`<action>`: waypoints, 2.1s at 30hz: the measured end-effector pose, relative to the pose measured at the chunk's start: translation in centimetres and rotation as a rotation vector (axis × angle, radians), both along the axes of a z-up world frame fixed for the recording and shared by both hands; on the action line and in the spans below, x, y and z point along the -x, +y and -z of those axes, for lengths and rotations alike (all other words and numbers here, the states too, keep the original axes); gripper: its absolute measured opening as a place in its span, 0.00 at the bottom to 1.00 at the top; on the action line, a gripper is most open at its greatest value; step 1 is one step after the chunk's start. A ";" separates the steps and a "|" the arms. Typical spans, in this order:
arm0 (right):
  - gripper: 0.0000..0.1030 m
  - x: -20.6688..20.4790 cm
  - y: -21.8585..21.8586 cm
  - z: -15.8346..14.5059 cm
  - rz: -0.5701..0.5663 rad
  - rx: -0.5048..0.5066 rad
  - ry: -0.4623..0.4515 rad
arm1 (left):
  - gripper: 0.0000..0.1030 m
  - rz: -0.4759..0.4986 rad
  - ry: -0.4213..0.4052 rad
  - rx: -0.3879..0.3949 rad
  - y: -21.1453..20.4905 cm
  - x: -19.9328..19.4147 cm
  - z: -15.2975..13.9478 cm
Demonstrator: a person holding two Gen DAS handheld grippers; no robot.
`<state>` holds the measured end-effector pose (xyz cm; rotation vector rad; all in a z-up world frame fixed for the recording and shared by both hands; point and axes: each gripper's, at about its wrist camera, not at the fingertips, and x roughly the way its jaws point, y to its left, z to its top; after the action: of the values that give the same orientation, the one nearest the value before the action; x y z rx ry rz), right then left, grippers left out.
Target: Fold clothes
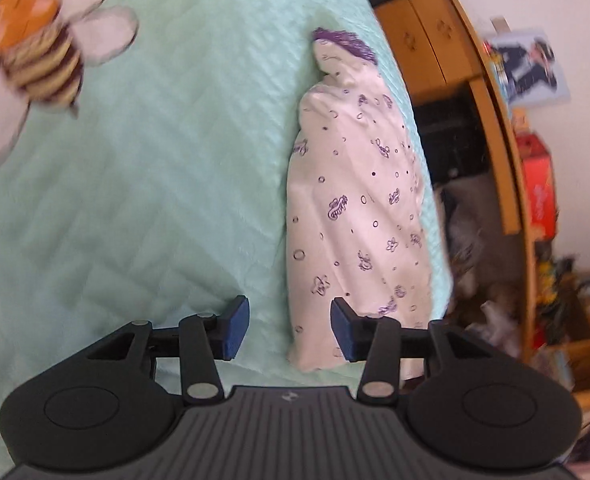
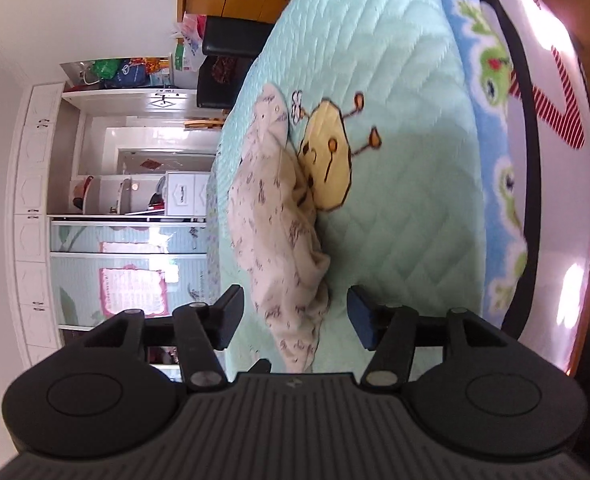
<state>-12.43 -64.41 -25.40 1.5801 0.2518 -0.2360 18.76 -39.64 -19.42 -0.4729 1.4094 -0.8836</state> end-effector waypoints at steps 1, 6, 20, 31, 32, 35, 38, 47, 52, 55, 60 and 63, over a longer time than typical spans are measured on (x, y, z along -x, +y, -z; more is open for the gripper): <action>0.60 0.0 0.1 0.2 0.009 -0.008 -0.005 | 0.47 0.001 0.010 0.007 -0.2 0.2 0.1; 0.60 -0.4 -0.3 0.5 0.040 -0.030 -0.026 | 0.45 0.004 0.062 0.045 -1.0 1.3 0.9; 0.08 0.4 0.4 -5.2 -0.063 0.228 0.119 | 0.04 0.031 -0.002 0.017 0.6 4.5 -2.7; 0.26 3.3 4.6 -7.5 -0.040 0.476 0.197 | 0.20 0.037 -0.040 0.014 2.6 5.1 -1.9; 0.26 2.9 5.3 -8.2 -0.057 0.522 0.170 | 0.20 0.041 -0.062 0.030 2.5 5.3 -2.4; 0.47 0.4 5.3 -7.6 -0.139 0.526 0.060 | 0.20 0.063 -0.126 0.081 1.8 5.6 -3.6; 0.44 -1.5 3.0 -5.2 -0.123 0.522 0.183 | 0.21 0.077 -0.185 0.037 0.3 4.7 -4.0; 0.61 -5.1 -1.6 -9.7 -0.171 0.513 -0.091 | 0.21 0.020 -0.267 0.031 -7.0 -5.2 -4.5; 0.61 -13.8 -9.1 -5.1 -0.219 0.232 -0.070 | 0.18 0.011 -0.305 -0.075 -11.4 -10.3 -1.6; 0.48 -17.2 -13.3 -2.8 -0.155 0.159 0.048 | 0.03 -0.022 -0.253 -0.052 -11.2 -13.2 -0.8; 0.57 -17.0 -13.4 -5.0 -0.074 0.138 -0.117 | 0.26 -0.077 -0.289 0.059 -8.7 -14.5 -2.4; 0.73 -21.0 -10.0 -4.6 -0.234 0.124 -0.070 | 0.26 -0.084 -0.284 0.054 -9.0 -14.2 -1.8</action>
<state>8.57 -74.44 -20.79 1.4188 0.3576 -0.0134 32.97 -48.59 -17.60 -0.4262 1.1018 -0.8843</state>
